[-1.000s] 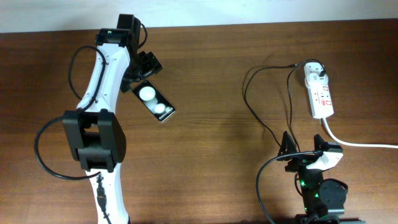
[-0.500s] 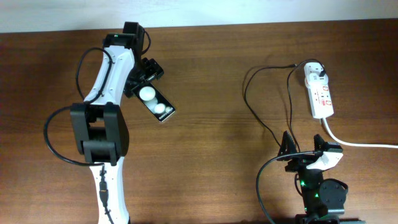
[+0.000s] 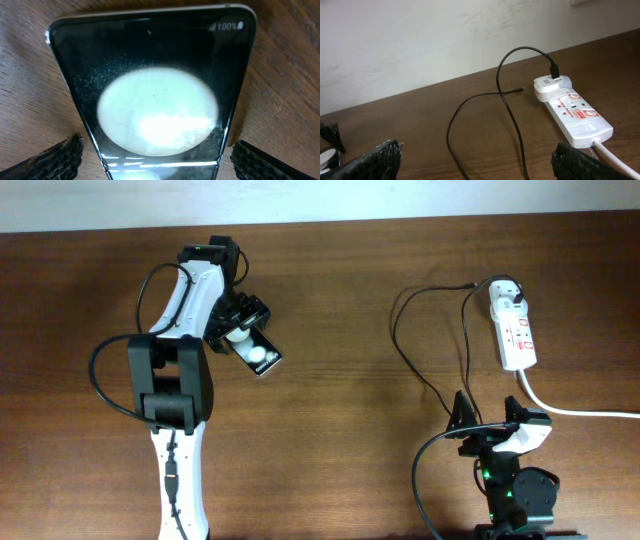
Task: Plug charger to phone and switch on socket
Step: 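Lower the left gripper and close it on the phone's top edge, then lift the phone with the left gripper and tilt it upright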
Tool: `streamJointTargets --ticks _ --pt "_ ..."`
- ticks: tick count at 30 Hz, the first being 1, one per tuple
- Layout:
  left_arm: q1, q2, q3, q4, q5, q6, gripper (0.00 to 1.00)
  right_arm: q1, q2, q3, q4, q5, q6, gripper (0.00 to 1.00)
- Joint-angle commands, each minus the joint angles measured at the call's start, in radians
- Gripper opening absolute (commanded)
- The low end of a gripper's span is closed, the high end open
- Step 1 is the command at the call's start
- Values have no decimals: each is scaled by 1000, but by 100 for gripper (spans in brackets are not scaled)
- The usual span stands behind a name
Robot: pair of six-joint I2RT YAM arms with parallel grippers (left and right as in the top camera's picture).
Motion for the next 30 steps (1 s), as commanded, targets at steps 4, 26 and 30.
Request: streamJointTargets --ticks 4,26,30 --pt "2 29 2 -29 30 46 93 5 -7 -9 -1 12 0 99" --pt "1 29 -33 3 -27 45 99 5 -7 -9 -1 12 0 99" --pt "1 29 -86 37 -27 44 93 5 -7 -9 -1 12 0 99"
